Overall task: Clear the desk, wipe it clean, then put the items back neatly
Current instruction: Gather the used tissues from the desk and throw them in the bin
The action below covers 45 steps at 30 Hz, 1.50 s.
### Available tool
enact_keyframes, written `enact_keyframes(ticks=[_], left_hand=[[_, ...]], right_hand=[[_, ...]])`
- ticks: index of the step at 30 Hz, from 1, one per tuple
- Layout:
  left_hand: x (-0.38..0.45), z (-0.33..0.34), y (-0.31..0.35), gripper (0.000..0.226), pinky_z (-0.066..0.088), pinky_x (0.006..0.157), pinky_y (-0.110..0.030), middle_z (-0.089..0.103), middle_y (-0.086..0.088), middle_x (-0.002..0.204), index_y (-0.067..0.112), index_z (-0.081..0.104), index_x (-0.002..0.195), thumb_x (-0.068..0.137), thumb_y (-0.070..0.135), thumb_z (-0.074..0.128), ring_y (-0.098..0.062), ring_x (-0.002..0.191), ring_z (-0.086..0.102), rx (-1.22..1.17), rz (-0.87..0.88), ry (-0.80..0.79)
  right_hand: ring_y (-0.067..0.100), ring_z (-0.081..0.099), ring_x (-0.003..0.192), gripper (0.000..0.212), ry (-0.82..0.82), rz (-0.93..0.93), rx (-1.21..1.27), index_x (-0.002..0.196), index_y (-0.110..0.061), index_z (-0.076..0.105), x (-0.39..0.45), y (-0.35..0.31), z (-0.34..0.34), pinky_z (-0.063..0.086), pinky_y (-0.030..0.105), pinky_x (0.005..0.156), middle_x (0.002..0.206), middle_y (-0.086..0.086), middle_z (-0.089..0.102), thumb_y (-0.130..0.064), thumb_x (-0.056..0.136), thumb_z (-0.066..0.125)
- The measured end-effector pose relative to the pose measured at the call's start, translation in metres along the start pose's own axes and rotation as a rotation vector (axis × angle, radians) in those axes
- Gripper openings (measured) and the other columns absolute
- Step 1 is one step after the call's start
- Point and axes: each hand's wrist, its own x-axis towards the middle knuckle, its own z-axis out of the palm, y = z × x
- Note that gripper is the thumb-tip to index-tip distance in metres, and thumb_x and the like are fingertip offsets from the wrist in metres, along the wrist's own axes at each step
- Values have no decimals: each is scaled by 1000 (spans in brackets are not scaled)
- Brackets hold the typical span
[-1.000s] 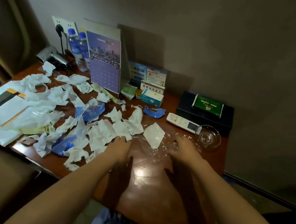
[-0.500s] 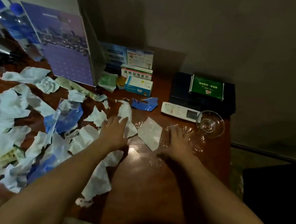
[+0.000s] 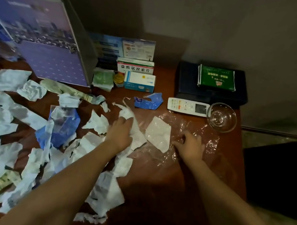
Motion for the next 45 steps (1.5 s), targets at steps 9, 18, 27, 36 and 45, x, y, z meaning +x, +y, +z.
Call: enact_keyframes(ticks=[9,18,27,36,45], left_hand=[[-1,5,-4,33,42,89,-33,60,-14,112,5,64,105,87,32,56,-30,108,52,-59,29,54],[-7,-23,41,19,45,77,-33,58,-7,95,12,51,93,88,26,63,-24,91,58,-354,37,19],[6,15,75,81,45,97,-42,47,-8,132,25,33,137,72,61,65,-25,118,47,-89,135,-46],[-5,45,77,54,45,92,-35,45,-12,121,12,49,125,84,43,65,-27,111,47,-74,161,-39],[-7,35,80,26,39,83,-33,55,-10,113,5,61,102,89,27,59,-27,105,50,-108,296,74]], right_hand=[[23,45,95,38,140,-26,311,56,-23,39,-6,7,6,38,32,83,92,2,45,-6,79,65],[27,55,74,29,154,-70,207,71,-23,41,-10,25,-21,45,37,63,75,-2,53,2,83,48],[30,59,82,23,224,-233,-43,98,-7,61,-21,50,-29,43,33,66,97,10,55,-29,91,59],[22,48,98,6,119,-252,39,81,-1,60,-16,68,-19,42,31,83,106,8,50,-3,87,61],[21,41,63,39,159,-15,164,64,-22,30,-25,57,-23,28,33,58,61,-2,40,13,75,43]])
